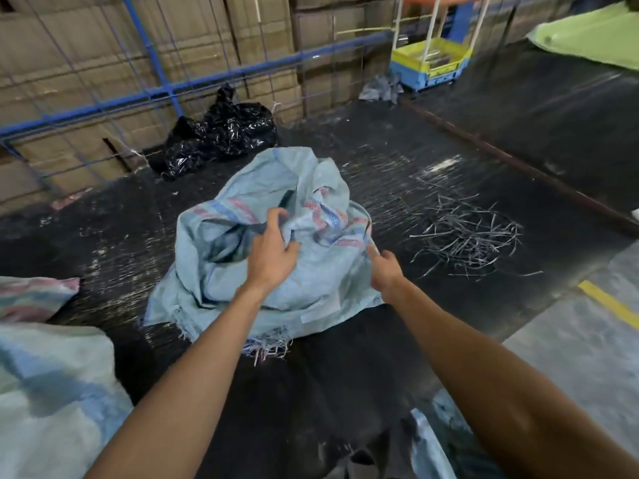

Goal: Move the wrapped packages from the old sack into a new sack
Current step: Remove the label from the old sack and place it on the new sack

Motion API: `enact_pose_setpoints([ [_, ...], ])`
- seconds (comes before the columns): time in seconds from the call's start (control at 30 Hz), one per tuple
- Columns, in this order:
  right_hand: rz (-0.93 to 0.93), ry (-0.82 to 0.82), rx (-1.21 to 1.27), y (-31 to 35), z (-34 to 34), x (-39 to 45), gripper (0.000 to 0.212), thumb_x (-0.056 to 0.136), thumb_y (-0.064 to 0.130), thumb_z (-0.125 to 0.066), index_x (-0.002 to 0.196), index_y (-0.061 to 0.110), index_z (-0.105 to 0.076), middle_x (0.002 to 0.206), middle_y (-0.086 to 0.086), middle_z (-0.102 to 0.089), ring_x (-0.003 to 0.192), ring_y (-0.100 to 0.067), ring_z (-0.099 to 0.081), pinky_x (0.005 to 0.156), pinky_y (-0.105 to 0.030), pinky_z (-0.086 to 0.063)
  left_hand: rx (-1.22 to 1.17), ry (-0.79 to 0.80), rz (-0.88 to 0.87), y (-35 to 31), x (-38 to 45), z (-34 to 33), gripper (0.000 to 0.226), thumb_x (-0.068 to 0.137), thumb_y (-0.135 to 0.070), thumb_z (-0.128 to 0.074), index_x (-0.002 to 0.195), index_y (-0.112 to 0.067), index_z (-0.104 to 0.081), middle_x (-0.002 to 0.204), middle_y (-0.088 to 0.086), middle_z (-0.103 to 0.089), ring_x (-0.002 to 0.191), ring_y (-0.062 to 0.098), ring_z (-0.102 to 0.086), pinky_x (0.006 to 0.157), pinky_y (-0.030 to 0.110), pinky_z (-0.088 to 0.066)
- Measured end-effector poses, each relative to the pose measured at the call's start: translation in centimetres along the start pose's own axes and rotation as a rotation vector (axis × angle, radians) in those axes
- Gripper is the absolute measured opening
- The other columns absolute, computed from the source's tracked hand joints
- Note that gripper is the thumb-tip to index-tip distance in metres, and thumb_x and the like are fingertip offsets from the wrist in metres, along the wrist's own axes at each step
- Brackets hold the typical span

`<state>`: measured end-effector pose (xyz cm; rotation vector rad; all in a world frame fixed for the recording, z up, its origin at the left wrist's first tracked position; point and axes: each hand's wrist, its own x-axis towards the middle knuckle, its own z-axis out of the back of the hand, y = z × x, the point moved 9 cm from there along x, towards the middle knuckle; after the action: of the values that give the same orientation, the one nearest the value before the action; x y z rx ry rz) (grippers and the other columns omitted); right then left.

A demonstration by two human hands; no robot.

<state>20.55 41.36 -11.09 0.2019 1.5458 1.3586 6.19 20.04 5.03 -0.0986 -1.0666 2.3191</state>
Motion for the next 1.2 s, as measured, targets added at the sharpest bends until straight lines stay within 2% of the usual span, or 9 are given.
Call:
enact_pose_setpoints([
  [0.07,-0.144,0.088,0.021,-1.6,-2.1,0.2,0.105,0.056,0.085,-0.062,0.138,0.023,-0.042,0.129,-0.005,-0.054,0.114,-0.033,-0.058,0.099,-0.053,-0.049,-0.112,-0.003,0.034,-0.6,0.0,1.7,0.040,0.090,-0.006,-0.055,0.118,-0.029,-0.039,0.070,0.001,-0.059,0.050,0.021,-0.060,0.046,0.039,-0.047],
  [0.2,-0.158,0.295,0.150,-0.7,-6.3,-2.8,0.017,0.087,0.025,-0.072,0.085,0.013,-0.060,0.074,-0.004,-0.061,0.064,-0.012,-0.058,0.068,-0.022,-0.053,-0.191,-0.037,0.082,0.1,-0.4,4.7,0.039,0.092,-0.001,-0.055,0.122,-0.023,-0.040,0.071,0.002,-0.055,0.039,0.007,-0.050,0.039,0.022,-0.040],
  [0.4,-0.036,0.402,0.198,3.0,-9.1,-4.2,0.009,0.091,0.021,-0.060,0.099,0.018,-0.063,0.088,-0.002,-0.061,0.072,-0.009,-0.054,0.069,-0.022,-0.048,-0.237,-0.100,0.117,1.0,-0.1,7.4,0.039,0.094,-0.002,-0.053,0.122,-0.025,-0.039,0.072,0.007,-0.054,0.041,0.005,-0.044,0.042,0.025,-0.037],
  [0.57,0.158,0.244,0.164,7.4,-8.6,-3.9,0.018,0.093,0.021,-0.053,0.107,0.017,-0.064,0.098,-0.002,-0.066,0.092,-0.017,-0.061,0.088,-0.032,-0.053,0.618,-0.604,-0.314,-4.9,-2.6,9.7,0.054,0.088,-0.029,-0.061,0.137,-0.013,-0.044,0.127,0.017,-0.054,0.112,0.034,-0.051,0.097,0.049,-0.037],
  [0.63,0.222,0.302,0.180,8.7,-8.8,-4.4,0.011,0.095,0.019,-0.050,0.099,0.017,-0.060,0.099,-0.003,-0.064,0.096,-0.019,-0.060,0.087,-0.031,-0.051,0.857,-0.348,-0.594,-6.2,-3.5,4.1,0.069,0.083,-0.056,-0.063,0.138,-0.017,-0.047,0.133,0.018,-0.054,0.118,0.038,-0.051,0.107,0.057,-0.030],
  [0.73,0.287,0.388,0.196,9.7,-8.6,-5.0,0.012,0.097,0.016,-0.051,0.086,0.019,-0.051,0.083,-0.007,-0.055,0.077,-0.020,-0.055,0.073,-0.033,-0.045,1.019,-0.014,-0.380,-1.8,-2.6,0.8,0.086,0.074,-0.049,-0.073,0.148,-0.026,-0.036,0.142,0.014,-0.046,0.128,0.034,-0.045,0.114,0.059,-0.018],
  [0.93,0.341,0.184,-0.116,8.3,-4.6,-2.8,0.005,0.099,0.018,-0.049,0.098,0.019,-0.054,0.090,-0.008,-0.058,0.077,-0.020,-0.052,0.062,-0.033,-0.043,0.963,-0.184,-0.113,-0.6,2.5,9.4,0.049,0.084,-0.008,-0.054,0.126,-0.032,-0.058,0.101,0.003,-0.071,0.099,0.027,-0.065,0.111,0.046,-0.020],
  [1.1,0.374,0.086,-0.727,5.6,-3.5,-2.0,0.034,0.101,0.017,-0.041,0.133,0.007,-0.047,0.125,-0.019,-0.057,0.113,-0.035,-0.056,0.089,-0.036,-0.044,0.931,-0.048,0.095,1.5,5.6,12.1,0.046,0.091,-0.009,-0.049,0.120,-0.042,-0.063,0.091,0.001,-0.065,0.105,0.027,-0.063,0.112,0.044,-0.016],
  [1.2,0.264,0.174,-1.132,1.7,-3.1,-1.3,0.042,0.102,0.023,-0.040,0.138,0.002,-0.043,0.142,-0.021,-0.049,0.130,-0.037,-0.048,0.104,-0.038,-0.039,1.079,-0.039,0.119,3.6,4.5,11.9,0.043,0.096,-0.010,-0.046,0.115,-0.042,-0.067,0.119,0.006,-0.057,0.122,0.031,-0.046,0.108,0.048,-0.022],
])
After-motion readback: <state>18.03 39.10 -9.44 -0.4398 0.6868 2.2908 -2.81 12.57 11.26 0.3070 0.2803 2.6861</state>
